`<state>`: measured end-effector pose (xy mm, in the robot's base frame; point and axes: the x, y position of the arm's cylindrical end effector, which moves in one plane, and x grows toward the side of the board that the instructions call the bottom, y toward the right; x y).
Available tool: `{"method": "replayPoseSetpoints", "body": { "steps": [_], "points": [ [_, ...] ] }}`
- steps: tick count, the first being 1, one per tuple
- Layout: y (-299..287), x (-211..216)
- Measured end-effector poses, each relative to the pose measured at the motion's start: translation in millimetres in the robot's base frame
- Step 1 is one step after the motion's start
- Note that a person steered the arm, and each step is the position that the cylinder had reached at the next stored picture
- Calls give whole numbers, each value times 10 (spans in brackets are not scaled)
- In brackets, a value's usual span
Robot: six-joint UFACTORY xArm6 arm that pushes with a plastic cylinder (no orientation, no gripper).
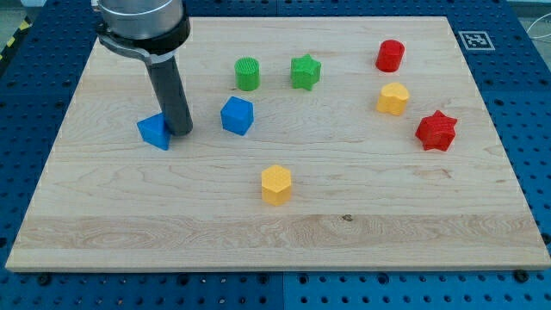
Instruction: Slide blue triangle closer to the blue cube
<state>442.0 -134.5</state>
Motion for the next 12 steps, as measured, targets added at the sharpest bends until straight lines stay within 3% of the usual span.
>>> {"method": "replayPoseSetpoints", "body": {
  "steps": [4,5,6,7,8,10,12],
  "points": [
    [-233,550],
    [-550,506],
    [-674,190],
    [-593,-133],
    [-528,-177],
    [-505,239],
    [-56,485]
  ]
}}
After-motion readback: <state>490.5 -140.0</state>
